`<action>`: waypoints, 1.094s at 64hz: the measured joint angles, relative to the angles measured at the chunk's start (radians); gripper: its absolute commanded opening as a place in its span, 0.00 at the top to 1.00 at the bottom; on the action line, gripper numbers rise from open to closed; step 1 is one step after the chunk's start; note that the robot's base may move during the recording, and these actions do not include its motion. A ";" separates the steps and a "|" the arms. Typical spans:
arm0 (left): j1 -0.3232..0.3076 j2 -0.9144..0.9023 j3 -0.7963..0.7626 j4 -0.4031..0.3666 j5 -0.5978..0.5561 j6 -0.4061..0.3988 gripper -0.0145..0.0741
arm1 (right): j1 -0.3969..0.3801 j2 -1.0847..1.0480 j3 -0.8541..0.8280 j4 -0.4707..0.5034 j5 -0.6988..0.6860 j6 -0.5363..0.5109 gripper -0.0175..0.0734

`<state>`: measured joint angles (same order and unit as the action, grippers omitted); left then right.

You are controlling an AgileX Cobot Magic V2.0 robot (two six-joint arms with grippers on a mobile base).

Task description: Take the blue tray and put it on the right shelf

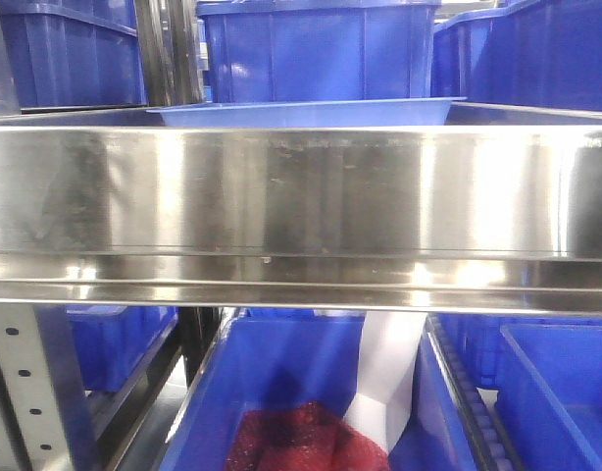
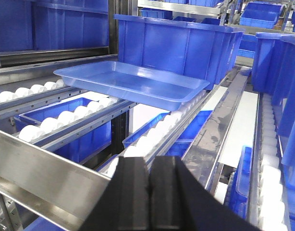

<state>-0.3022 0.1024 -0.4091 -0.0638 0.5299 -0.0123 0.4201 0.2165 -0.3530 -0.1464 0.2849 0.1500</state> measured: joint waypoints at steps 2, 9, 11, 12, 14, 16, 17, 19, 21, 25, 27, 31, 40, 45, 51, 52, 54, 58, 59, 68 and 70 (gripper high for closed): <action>0.040 -0.028 0.028 -0.008 -0.012 0.012 0.89 | 0.000 0.000 0.000 0.000 -0.002 0.000 0.75; 0.141 -0.101 0.145 -0.015 -0.079 0.012 0.89 | 0.000 0.000 0.000 0.000 -0.002 0.000 0.75; 0.166 -0.108 0.180 -0.017 -0.106 0.018 0.89 | 0.000 0.000 0.000 0.000 -0.002 0.000 0.75; 0.180 -0.110 0.195 -0.017 -0.115 0.018 0.89 | 0.000 0.000 0.000 0.000 -0.002 0.000 0.75; 0.201 -0.112 0.230 -0.022 -0.144 0.018 0.89 | 0.000 0.000 0.000 0.000 -0.002 0.000 0.75; 0.219 -0.114 0.266 -0.024 -0.175 0.018 0.89 | 0.000 0.000 0.000 0.000 -0.002 0.000 0.75; 0.225 -0.114 0.280 -0.024 -0.189 0.018 0.89 | 0.000 0.000 0.000 0.000 -0.002 0.000 0.75; 0.237 -0.114 0.314 -0.029 -0.223 0.018 0.89 | 0.000 0.000 0.000 0.000 -0.002 0.000 0.75; 0.246 -0.114 0.349 -0.031 -0.262 0.018 0.89 | 0.000 0.000 0.000 0.000 -0.002 0.000 0.75; 0.253 -0.114 0.412 -0.033 -0.339 0.018 0.89 | 0.000 0.000 0.000 0.000 -0.002 0.000 0.75; 0.253 -0.114 0.429 -0.035 -0.380 0.018 0.89 | 0.000 0.000 0.000 0.000 -0.002 0.000 0.75; 0.254 -0.114 0.436 -0.035 -0.423 0.018 0.89 | 0.000 0.000 0.000 0.000 -0.002 0.000 0.75; 0.254 -0.114 0.436 -0.037 -0.429 0.019 0.89 | 0.000 0.000 0.000 0.000 -0.002 0.000 0.75; 0.254 -0.114 0.436 -0.037 -0.431 0.019 0.89 | 0.000 0.000 0.000 0.000 -0.002 0.000 0.75; 0.254 -0.114 0.436 -0.037 -0.431 0.019 0.89 | 0.000 0.000 0.000 0.000 -0.002 0.000 0.75; 0.254 -0.114 0.436 -0.037 -0.431 0.019 0.89 | 0.000 0.000 0.000 0.000 -0.002 0.000 0.75; 0.254 -0.114 0.436 -0.037 -0.431 0.019 0.89 | 0.000 0.000 0.000 0.000 -0.002 0.000 0.75; 0.254 -0.114 0.436 -0.037 -0.431 0.019 0.89 | 0.000 0.000 0.000 0.000 -0.002 0.000 0.75; 0.254 -0.114 0.436 -0.037 -0.431 0.019 0.89 | 0.000 0.000 0.000 0.000 -0.002 0.000 0.75; 0.255 -0.114 0.436 -0.037 -0.431 0.019 0.89 | 0.000 0.000 0.000 0.000 -0.002 0.000 0.75; 0.258 -0.114 0.436 -0.037 -0.431 0.019 0.89 | 0.000 0.000 0.000 0.000 -0.002 0.000 0.75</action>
<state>-0.0447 -0.0118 0.0272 -0.1012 0.0984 0.0068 0.4201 0.2161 -0.3530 -0.1464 0.2833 0.1495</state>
